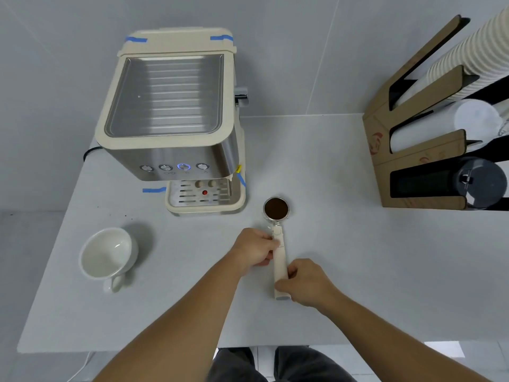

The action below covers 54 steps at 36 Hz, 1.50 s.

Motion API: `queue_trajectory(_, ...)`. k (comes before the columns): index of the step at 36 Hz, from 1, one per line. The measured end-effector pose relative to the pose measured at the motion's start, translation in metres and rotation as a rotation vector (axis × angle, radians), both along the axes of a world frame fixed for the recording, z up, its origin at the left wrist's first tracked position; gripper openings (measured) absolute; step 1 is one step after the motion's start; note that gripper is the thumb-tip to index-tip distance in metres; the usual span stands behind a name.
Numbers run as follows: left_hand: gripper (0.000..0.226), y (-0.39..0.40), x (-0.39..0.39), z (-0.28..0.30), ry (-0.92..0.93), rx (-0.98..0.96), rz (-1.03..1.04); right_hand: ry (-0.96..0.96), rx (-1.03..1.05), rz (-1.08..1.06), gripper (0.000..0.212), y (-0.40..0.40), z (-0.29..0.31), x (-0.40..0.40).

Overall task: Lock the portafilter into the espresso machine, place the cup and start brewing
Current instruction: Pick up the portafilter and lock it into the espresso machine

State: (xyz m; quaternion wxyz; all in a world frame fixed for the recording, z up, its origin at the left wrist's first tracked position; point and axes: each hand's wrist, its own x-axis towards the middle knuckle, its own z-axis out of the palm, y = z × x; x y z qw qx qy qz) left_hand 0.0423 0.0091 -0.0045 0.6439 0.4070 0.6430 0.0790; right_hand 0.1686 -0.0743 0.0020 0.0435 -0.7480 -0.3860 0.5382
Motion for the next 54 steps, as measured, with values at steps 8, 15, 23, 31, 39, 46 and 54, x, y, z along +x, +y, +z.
queue_trajectory(8, 0.017, -0.006, -0.002, 0.000, -0.039, -0.040, 0.004, 0.009, -0.032, 0.050, 0.029, -0.006, 0.012, 0.006)
queue_trajectory(15, 0.017, -0.012, -0.010, 0.005, -0.141, -0.077, 0.097, 0.039, 0.001, 0.070, 0.035, -0.007, 0.026, 0.009)
queue_trajectory(23, 0.020, -0.027, -0.025, 0.023, -0.241, -0.047, 0.195, 0.059, 0.048, 0.168, 0.028, -0.015, 0.042, 0.009)
queue_trajectory(31, 0.019, -0.045, -0.049, 0.039, -0.325, -0.006, 0.283, 0.125, 0.072, 0.228, 0.032, -0.024, 0.058, -0.002)
queue_trajectory(39, 0.018, -0.053, -0.083, 0.054, -0.335, 0.064, 0.342, 0.299, 0.078, 0.249, 0.034, -0.020, 0.069, -0.028)
queue_trajectory(46, 0.017, -0.057, -0.109, 0.066, -0.323, 0.109, 0.378, 0.417, 0.047, 0.183, 0.020, -0.011, 0.078, -0.054)
queue_trajectory(54, 0.011, -0.056, -0.137, 0.076, -0.346, 0.129, 0.390, 0.554, 0.023, 0.114, 0.021, 0.002, 0.083, -0.083)
